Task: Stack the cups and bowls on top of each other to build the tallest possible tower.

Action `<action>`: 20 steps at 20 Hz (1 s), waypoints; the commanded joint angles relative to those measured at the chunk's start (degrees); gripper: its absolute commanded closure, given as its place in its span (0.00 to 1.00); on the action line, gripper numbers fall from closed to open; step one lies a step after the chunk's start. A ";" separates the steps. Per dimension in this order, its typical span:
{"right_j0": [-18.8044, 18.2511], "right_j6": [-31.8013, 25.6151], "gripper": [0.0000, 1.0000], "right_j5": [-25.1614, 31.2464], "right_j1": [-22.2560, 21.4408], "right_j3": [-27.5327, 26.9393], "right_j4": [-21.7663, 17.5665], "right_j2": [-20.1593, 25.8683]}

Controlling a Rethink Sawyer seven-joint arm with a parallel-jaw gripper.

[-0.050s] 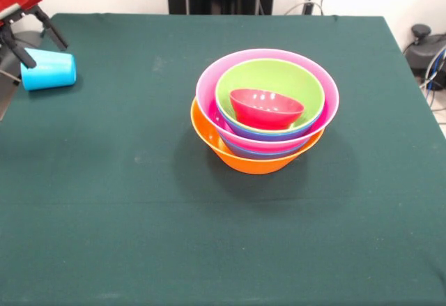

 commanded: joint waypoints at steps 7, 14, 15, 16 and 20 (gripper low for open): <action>0.84 -20.93 0.00 4.55 1.02 -5.47 -3.39 -0.15; -3.13 -21.83 0.00 -1.15 -2.01 -1.65 -7.66 0.35; -3.67 -21.37 0.00 -1.94 -2.71 -1.23 -8.55 0.26; -3.95 -20.73 0.00 -2.38 -3.12 -1.06 -9.04 0.14; -4.94 -19.19 0.00 -3.33 -4.55 -0.36 -11.05 -0.32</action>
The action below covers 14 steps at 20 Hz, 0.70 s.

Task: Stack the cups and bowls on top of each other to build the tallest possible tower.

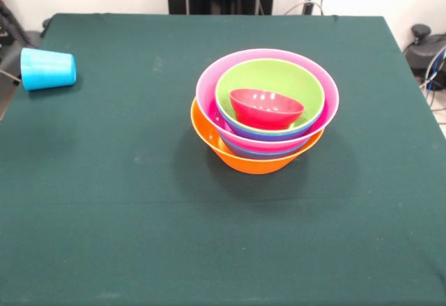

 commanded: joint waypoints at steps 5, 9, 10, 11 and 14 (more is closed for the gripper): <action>-2.68 -19.80 0.00 -1.56 -3.46 2.20 -8.20 -2.05; -4.70 -22.46 0.00 0.86 -0.47 3.69 -6.39 -1.25; -5.00 -23.12 0.00 2.25 0.53 3.72 -5.46 -1.19; -5.22 -23.13 0.00 3.80 1.79 3.50 -4.12 -1.18; -5.11 -23.03 0.00 6.52 3.66 2.88 -2.12 -1.31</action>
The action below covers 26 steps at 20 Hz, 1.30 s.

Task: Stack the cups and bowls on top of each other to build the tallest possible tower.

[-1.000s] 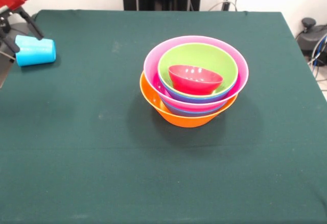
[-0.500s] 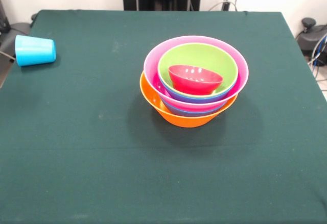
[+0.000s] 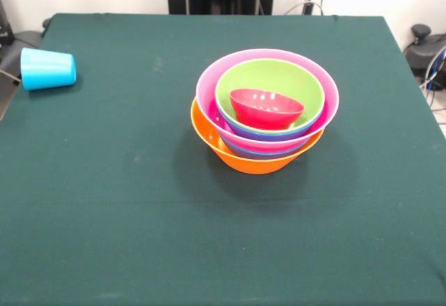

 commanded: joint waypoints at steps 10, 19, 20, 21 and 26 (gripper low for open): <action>-1.06 -23.49 0.00 4.62 7.49 8.19 -0.41 -0.33; -2.77 -20.51 0.00 6.34 7.87 12.48 1.32 -0.09; -2.74 -20.31 0.00 7.06 7.68 12.81 1.45 -0.23; -2.84 -20.04 0.00 7.42 7.40 13.44 1.48 -0.31; -3.94 -18.91 0.00 6.73 6.82 16.54 1.69 0.15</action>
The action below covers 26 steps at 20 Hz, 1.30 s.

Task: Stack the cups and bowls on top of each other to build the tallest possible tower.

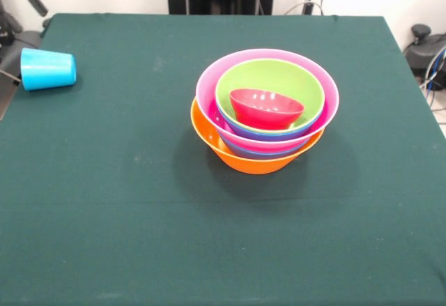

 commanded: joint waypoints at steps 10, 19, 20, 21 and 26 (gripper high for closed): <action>2.18 -14.54 0.00 5.76 0.54 6.22 0.24 -0.28; 2.63 -15.84 0.00 0.67 1.14 2.22 -3.31 -0.62; 2.30 -16.41 0.00 -0.65 1.60 2.17 -4.04 -0.47; 2.19 -17.51 0.00 -1.01 2.15 1.51 -4.41 -0.31; 2.82 -19.39 0.00 -1.21 4.25 -2.82 -4.52 -0.15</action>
